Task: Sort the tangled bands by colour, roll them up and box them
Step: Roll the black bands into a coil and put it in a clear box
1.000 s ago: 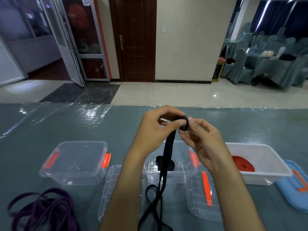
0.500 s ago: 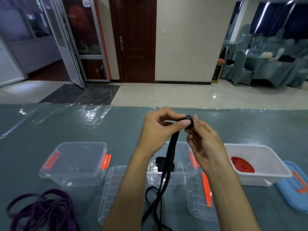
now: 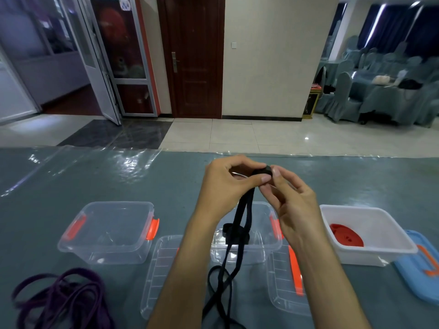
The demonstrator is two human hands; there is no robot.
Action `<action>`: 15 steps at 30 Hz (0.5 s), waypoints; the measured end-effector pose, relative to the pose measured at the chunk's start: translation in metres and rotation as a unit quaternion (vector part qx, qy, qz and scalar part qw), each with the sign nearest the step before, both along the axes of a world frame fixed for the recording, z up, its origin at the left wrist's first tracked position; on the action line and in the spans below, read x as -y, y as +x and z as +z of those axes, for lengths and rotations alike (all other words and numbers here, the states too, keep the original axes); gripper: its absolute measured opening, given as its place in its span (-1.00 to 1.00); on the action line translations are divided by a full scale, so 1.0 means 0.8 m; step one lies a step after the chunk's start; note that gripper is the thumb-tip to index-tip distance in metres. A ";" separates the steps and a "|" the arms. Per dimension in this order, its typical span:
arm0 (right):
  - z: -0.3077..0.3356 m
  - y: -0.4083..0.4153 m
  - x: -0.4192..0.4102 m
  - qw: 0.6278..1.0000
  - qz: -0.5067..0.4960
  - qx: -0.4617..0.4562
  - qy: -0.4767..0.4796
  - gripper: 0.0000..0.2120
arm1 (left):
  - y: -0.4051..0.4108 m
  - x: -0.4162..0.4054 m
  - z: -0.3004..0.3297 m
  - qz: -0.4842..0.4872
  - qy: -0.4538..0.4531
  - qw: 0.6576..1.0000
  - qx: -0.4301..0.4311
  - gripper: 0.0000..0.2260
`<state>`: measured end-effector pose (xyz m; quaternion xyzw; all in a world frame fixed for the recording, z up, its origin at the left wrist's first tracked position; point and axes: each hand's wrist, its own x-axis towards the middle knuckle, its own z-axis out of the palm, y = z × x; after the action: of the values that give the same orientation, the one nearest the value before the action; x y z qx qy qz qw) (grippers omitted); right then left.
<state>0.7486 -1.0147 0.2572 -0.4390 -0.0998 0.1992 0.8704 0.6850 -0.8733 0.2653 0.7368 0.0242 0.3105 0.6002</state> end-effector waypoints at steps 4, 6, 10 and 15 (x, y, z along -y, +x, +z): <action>0.001 0.002 0.003 0.999 0.024 0.028 -0.033 -0.89 | -0.003 -0.009 -0.001 -0.013 0.025 0.999 -0.026 -0.83; 0.002 0.003 0.004 0.995 0.038 0.054 -0.075 -0.88 | -0.004 -0.012 -0.003 -0.013 0.036 0.999 -0.028 -0.84; 0.008 0.007 0.011 0.980 0.058 0.114 -0.150 -0.80 | -0.007 -0.015 -0.004 -0.015 0.033 0.999 -0.021 -0.83; 0.011 0.012 0.017 0.989 0.064 0.089 -0.097 -0.84 | -0.004 -0.015 -0.004 -0.032 0.054 0.998 -0.005 -0.80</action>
<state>0.7584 -1.0280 0.2659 -0.5298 -0.1852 0.2238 0.7968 0.6817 -0.8615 0.2621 0.7699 -0.0129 0.2887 0.5690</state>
